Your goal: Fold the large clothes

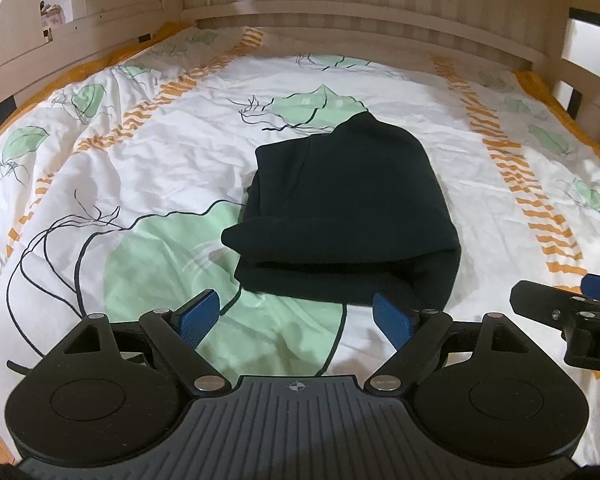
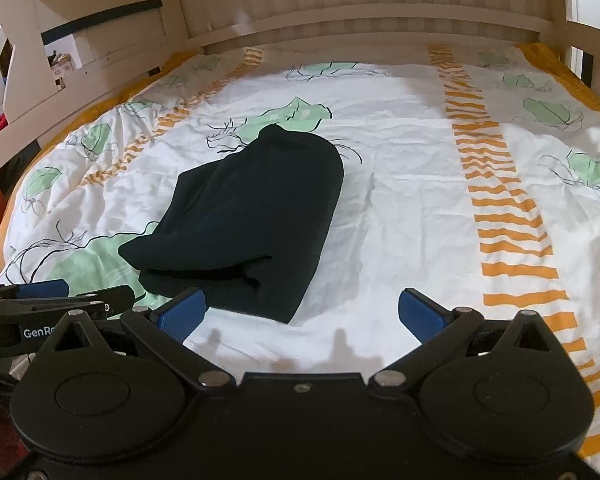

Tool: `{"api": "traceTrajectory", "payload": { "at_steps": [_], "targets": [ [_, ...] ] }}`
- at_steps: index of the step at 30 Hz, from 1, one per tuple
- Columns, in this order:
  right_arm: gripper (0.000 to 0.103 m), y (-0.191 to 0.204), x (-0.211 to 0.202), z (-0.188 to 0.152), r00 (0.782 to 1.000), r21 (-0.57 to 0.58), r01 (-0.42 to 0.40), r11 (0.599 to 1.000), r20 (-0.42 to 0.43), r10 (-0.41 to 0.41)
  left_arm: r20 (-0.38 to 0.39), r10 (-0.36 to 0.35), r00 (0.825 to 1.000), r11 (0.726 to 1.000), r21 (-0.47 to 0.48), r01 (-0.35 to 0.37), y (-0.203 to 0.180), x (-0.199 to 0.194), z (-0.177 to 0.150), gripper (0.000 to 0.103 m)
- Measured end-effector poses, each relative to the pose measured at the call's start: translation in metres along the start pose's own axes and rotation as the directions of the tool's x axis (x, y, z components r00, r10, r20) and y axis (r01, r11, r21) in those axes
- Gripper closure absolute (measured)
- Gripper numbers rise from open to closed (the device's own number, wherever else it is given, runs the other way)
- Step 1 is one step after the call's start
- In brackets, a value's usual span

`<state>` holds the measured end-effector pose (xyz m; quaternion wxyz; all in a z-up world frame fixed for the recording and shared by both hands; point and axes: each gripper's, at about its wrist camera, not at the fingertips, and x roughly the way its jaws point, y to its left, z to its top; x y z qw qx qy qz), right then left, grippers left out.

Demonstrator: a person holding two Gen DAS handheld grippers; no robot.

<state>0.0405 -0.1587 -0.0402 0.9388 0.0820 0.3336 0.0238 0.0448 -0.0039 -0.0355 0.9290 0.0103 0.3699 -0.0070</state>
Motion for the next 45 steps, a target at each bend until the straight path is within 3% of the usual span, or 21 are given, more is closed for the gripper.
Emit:
{"api": "traceTrajectory", "payload": {
  "at_steps": [45],
  "targets": [
    [0.001,0.004,0.017,-0.003,0.998,0.013,-0.003,1.0,-0.07,0.004,-0.04,-0.007,0.999,1.0,-0.002,0.007,0.001,0.01,-0.004,0.019]
  ]
}}
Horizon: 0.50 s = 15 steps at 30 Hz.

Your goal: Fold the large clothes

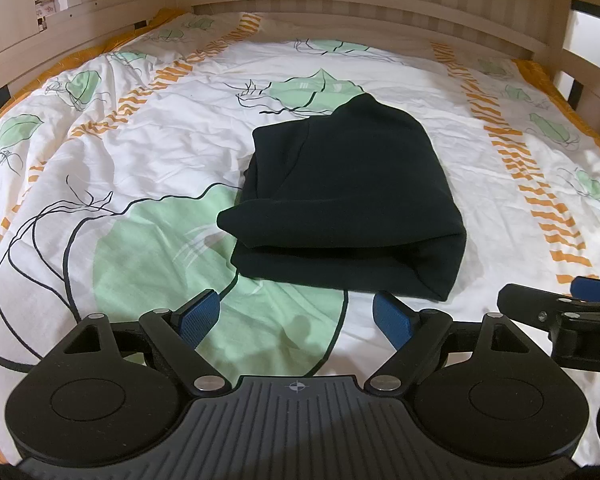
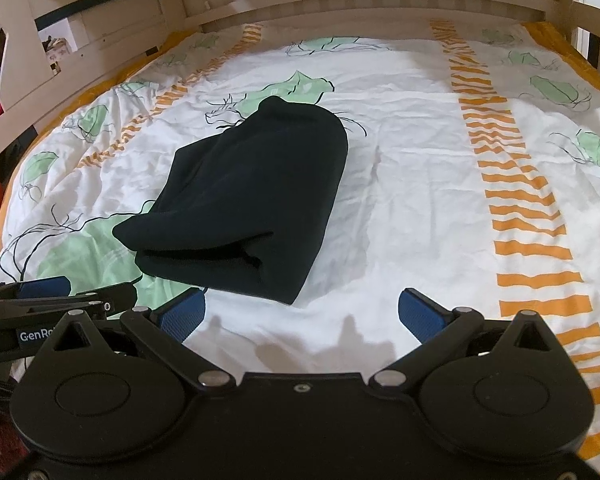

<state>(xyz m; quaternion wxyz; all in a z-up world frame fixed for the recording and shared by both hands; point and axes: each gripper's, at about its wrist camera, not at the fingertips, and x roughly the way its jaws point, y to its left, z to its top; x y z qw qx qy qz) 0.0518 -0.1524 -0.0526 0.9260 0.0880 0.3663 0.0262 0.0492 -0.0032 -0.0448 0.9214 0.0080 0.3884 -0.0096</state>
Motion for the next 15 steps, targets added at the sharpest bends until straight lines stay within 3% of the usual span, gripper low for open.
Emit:
{"api": "traceTrajectory", "payload": {
  "at_steps": [15],
  "targets": [
    [0.001,0.0009,0.0009,-0.0003,1.0,-0.001,-0.001,1.0,-0.002,0.001,0.001,-0.001,1.0,1.0,0.0,0.001,-0.0002,0.0011,0.0006,0.019]
  ]
}}
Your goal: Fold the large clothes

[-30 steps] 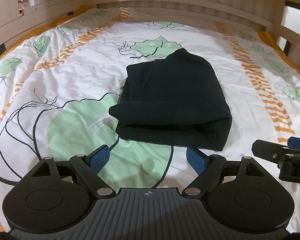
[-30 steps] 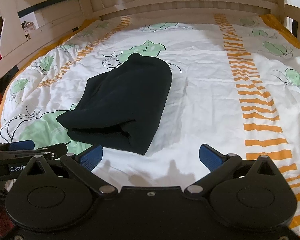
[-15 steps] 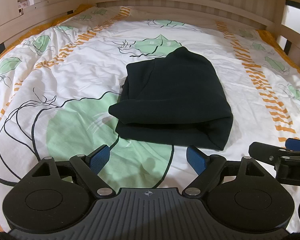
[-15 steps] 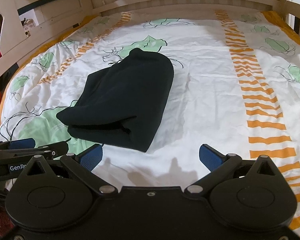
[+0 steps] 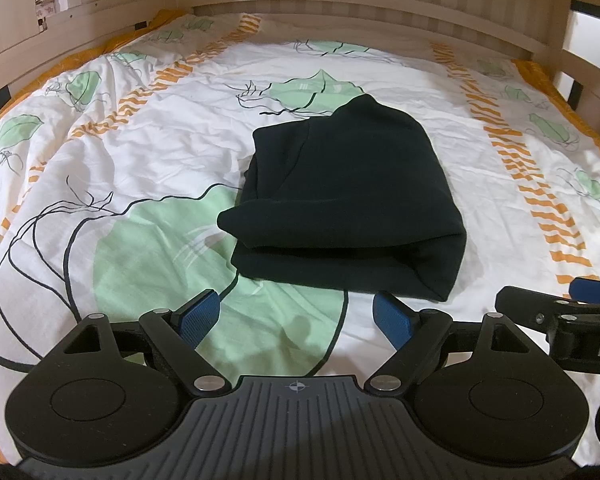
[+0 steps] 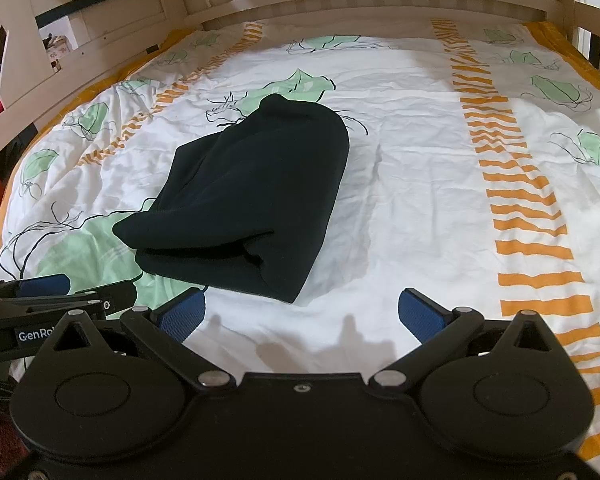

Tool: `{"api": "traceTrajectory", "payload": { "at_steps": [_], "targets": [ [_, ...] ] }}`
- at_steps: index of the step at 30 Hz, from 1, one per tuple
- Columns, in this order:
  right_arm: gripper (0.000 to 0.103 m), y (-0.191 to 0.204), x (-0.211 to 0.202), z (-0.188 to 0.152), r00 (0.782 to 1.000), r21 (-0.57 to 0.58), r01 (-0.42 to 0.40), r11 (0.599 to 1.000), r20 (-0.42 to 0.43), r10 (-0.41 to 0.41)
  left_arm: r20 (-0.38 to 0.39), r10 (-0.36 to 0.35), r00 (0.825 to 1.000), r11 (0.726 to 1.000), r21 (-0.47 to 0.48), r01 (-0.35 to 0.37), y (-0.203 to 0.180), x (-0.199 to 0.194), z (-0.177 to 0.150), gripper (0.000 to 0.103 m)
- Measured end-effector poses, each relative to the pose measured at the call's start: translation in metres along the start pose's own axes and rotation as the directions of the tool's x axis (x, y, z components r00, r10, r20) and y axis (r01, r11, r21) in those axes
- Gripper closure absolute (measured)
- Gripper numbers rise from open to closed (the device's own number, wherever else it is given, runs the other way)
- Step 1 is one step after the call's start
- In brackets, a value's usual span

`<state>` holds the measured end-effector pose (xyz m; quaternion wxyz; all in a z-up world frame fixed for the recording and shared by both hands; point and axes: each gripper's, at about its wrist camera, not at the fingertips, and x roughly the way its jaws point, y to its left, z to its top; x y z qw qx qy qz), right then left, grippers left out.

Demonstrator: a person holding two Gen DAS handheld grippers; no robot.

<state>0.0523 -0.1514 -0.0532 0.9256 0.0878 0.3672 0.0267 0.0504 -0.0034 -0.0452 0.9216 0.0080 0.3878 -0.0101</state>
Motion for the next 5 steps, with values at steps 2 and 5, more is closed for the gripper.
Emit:
{"api": "traceTrajectory", "payload": {
  "at_steps": [2,5],
  "targets": [
    [0.001,-0.0003,0.0008,-0.0008,1.0,0.0,-0.001,1.0,-0.002,0.001,0.001,-0.001,1.0,1.0,0.002,0.001,0.0001,-0.0001,0.0,0.019],
    [0.001,-0.0009,0.0025,-0.0019,1.0,-0.001,-0.002,1.0,-0.007,0.002,0.001,-0.004,1.0,1.0,0.0,0.004,0.0003,0.0006,0.0001,0.019]
  ]
}}
